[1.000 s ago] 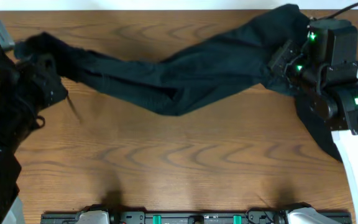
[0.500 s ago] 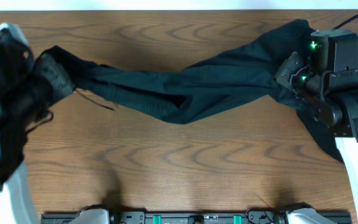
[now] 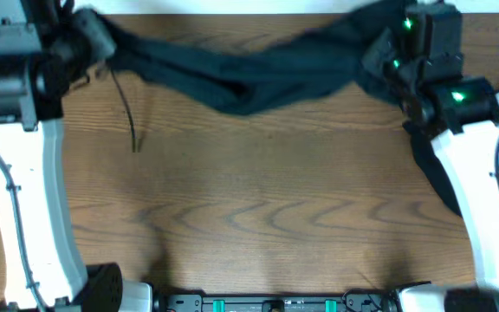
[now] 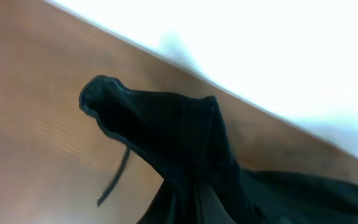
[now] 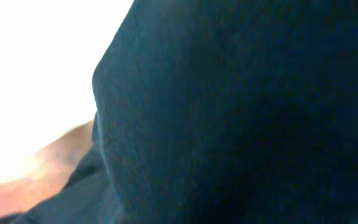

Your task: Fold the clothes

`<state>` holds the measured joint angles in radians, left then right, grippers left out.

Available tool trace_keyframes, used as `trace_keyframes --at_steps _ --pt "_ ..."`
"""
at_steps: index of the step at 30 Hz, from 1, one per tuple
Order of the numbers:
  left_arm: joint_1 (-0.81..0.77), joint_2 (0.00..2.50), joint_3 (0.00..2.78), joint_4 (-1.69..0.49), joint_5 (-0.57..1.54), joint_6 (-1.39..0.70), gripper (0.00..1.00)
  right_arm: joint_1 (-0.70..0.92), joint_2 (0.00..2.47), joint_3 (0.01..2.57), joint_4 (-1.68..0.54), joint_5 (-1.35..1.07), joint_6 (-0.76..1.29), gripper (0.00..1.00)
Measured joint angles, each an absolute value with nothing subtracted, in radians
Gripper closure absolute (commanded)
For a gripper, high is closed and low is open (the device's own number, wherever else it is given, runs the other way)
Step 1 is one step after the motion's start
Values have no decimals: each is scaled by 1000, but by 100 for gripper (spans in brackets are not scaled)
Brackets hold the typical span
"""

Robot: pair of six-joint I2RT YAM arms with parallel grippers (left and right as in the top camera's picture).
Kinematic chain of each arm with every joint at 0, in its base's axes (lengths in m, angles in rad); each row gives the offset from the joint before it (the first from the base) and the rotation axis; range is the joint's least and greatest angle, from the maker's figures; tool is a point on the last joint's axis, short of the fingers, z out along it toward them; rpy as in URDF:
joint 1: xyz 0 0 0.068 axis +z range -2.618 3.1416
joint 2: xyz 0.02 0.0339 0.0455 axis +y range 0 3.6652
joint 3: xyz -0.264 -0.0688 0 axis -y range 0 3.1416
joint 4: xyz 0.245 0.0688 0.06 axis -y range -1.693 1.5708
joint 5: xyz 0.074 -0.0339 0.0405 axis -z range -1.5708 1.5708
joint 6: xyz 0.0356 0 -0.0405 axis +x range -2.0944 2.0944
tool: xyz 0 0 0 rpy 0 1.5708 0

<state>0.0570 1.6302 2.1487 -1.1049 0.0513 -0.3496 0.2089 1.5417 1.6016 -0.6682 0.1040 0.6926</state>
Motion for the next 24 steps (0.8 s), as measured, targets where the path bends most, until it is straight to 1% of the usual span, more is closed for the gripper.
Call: trace_keyframes --at_steps 3,7,16,24 --pt "57 1678 2149 -1003 46 -316 94 209 1599 1602 -529 93 663 99" --pt "57 1752 2149 -957 45 -302 94 209 1668 1602 -453 89 641 99" --pt "57 1954 2148 -1040 45 -287 94 208 1840 1601 -538 79 624 99" --pt "57 2023 2148 -1152 45 -287 94 196 1863 1601 -625 80 620 98"
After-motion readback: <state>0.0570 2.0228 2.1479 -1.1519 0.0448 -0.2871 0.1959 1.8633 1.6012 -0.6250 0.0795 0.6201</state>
